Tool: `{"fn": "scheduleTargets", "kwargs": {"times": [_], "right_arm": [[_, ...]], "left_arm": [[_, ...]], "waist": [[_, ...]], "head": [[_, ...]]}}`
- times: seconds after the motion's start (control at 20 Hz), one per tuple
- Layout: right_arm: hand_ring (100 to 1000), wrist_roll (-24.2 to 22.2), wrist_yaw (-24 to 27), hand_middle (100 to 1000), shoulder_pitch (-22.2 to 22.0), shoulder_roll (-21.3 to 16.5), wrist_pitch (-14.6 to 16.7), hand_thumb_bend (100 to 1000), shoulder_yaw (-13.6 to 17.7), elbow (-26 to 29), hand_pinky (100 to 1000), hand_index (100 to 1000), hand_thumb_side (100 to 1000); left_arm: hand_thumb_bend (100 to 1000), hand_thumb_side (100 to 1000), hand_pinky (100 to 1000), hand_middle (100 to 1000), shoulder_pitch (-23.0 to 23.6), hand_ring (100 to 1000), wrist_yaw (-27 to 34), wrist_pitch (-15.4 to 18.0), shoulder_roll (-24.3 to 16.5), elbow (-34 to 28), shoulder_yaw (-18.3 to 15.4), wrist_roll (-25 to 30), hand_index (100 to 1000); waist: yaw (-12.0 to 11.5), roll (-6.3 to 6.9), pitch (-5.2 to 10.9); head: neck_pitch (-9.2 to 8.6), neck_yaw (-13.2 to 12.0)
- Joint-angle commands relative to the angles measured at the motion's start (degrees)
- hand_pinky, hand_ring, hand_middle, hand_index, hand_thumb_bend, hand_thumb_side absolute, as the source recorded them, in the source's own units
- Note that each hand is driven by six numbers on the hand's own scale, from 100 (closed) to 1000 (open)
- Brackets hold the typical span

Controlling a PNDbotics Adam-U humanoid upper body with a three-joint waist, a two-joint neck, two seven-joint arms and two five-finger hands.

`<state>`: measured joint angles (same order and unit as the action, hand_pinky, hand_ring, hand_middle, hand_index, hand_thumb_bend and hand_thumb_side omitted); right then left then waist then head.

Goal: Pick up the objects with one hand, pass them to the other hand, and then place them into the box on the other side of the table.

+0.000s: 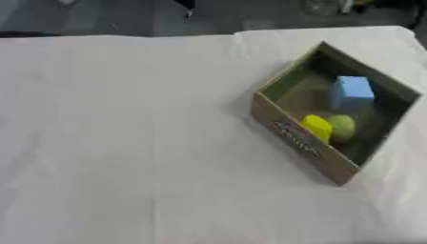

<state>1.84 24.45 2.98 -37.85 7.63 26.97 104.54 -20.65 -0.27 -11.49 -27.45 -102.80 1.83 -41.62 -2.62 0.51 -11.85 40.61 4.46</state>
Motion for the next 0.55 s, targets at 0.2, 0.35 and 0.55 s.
{"fn": "scheduleTargets", "kwargs": {"times": [0.2,0.35,0.55], "right_arm": [[825,-0.5,-0.9,917,-1.0,3.0,0.6,100,3.4,-1.4,971,873,529],[817,-1.2,-2.1,906,-0.9,4.7,0.0,100,4.3,-2.3,970,864,525],[815,-1.2,-2.8,907,-0.3,5.8,-1.4,100,5.2,-3.0,965,847,524]], "left_arm": [[376,749,797,723,0.2,593,4.0,3.1,2.9,4.4,-1.0,-2.6,874],[380,761,795,702,0.3,582,4.4,4.5,4.9,6.8,-1.3,-3.1,864],[382,773,792,693,0.1,570,4.0,6.1,7.3,8.9,-1.8,-3.4,858]], "waist": [[0.0,0.53,0.86],[0.0,0.78,0.78],[0.0,0.99,0.57]], "head": [[-1.04,-1.6],[-1.03,-1.4],[-1.38,-1.2]]}}
